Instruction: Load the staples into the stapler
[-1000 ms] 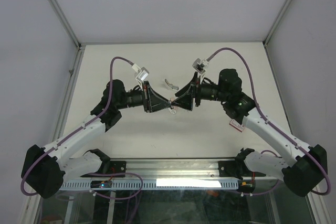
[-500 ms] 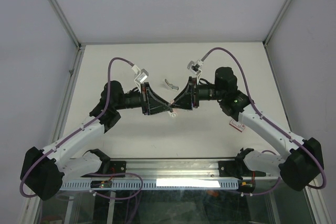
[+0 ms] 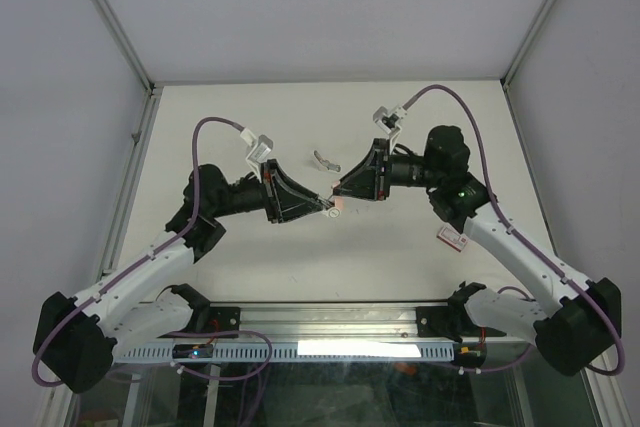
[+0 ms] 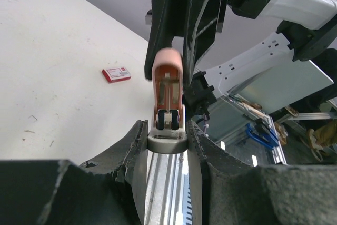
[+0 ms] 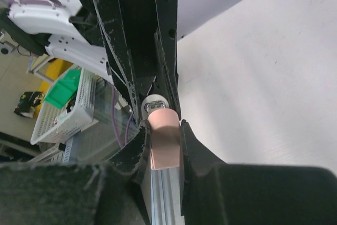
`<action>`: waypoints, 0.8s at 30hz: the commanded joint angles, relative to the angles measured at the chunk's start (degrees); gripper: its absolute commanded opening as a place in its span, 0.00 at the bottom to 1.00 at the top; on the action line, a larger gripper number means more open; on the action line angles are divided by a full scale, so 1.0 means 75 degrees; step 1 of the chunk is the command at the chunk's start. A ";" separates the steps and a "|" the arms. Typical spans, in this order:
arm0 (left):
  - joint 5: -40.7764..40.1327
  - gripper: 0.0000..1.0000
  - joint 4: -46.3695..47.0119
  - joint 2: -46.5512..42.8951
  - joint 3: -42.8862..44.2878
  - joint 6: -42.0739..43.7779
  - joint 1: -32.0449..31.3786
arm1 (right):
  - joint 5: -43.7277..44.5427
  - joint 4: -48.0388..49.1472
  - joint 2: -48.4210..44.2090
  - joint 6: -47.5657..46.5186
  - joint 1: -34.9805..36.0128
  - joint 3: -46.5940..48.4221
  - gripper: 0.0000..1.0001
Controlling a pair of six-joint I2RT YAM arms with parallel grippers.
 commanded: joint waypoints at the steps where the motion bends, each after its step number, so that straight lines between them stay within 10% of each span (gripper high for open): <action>1: -0.0250 0.00 0.0327 -0.0275 -0.0196 0.0156 -0.0022 | 0.0167 0.1127 -0.0610 0.0771 -0.0436 0.0083 0.00; 17: -0.0834 0.01 -0.0477 -0.0353 -0.0416 0.0464 -0.0019 | 0.1130 0.1269 -0.1328 0.0968 -0.0721 -0.0051 0.00; 24: -0.1208 0.33 -0.0441 -0.0576 -0.1088 0.0131 -0.0028 | 0.1801 0.1388 -0.1532 0.0862 -0.0772 -0.0218 0.00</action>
